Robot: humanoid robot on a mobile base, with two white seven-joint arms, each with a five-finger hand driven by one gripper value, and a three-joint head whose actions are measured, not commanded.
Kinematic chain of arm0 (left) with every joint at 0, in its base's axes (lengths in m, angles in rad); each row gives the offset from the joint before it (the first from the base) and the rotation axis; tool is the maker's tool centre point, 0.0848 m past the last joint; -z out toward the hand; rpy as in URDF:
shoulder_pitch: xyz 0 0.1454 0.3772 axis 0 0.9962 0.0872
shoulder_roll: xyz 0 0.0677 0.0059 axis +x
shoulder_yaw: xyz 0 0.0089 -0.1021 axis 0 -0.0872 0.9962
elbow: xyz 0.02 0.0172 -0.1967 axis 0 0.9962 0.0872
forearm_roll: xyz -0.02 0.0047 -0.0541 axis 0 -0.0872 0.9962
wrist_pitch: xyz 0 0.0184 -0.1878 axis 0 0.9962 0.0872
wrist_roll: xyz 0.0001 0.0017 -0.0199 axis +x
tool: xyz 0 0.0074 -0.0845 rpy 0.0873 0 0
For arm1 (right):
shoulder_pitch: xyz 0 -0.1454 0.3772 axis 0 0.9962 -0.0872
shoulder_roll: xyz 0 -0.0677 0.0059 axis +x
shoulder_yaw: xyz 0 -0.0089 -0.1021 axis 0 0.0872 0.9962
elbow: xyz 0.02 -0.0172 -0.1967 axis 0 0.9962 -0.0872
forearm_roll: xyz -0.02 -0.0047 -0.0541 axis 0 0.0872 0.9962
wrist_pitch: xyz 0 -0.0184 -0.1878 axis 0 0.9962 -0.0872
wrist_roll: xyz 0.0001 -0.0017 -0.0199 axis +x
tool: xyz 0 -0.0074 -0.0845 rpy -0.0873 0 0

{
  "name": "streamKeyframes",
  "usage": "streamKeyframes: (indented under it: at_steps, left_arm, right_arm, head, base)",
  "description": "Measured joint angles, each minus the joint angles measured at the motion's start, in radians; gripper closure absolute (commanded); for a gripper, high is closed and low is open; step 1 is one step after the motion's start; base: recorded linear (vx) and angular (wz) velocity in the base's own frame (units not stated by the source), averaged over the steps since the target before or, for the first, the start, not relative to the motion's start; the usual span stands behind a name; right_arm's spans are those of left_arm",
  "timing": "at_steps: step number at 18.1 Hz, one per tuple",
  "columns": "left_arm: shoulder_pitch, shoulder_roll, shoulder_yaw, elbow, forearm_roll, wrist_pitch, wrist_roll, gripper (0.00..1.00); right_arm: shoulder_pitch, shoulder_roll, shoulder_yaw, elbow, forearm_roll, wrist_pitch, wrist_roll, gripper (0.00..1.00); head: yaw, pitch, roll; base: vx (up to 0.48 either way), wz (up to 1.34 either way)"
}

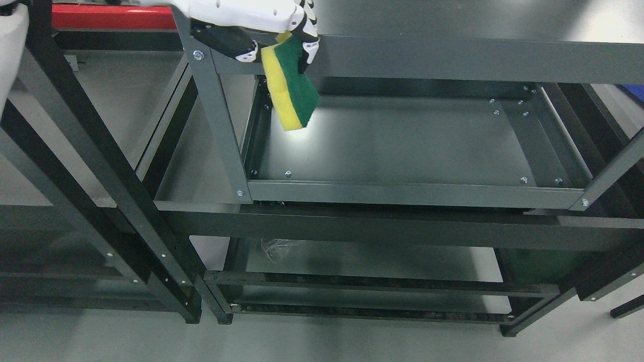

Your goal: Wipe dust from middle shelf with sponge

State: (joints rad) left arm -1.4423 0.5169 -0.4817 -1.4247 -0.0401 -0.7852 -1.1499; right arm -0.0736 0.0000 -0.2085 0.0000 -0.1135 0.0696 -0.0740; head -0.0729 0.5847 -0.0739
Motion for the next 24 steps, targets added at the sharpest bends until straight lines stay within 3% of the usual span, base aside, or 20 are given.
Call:
streamKeyframes:
  at_steps: [4,11,16,24]
  left_arm:
    - [-0.001,-0.014,0.020,-0.012,-0.024,-0.001,0.002,0.94]
    - [0.024,-0.235,0.050,0.017,-0.203,-0.002,0.031,0.95]
    - [0.011,-0.343,0.041,0.080,-0.306,0.001,0.256,0.94]
    - [-0.036,-0.436,-0.125,0.158,-0.310,0.239,0.539,0.93]
  right_arm:
    - [0.000,0.000,0.000,0.000,0.000,0.004,0.000,0.00]
    - [0.000,0.000,0.000,0.000,0.000,0.007,0.000,0.00]
    - [0.000,0.000,0.000,0.000,0.000,0.007,0.000,0.00]
    - [0.000,0.000,0.000,0.000,0.000,0.007,0.000,0.00]
  head:
    - [0.0000,0.000,0.000]
    - [0.0000,0.000,0.000]
    - [0.0000,0.000,0.000]
    - [0.0000,0.000,0.000]
  base:
    - [0.000,0.00]
    - [0.000,0.00]
    - [0.000,0.00]
    - [0.000,0.00]
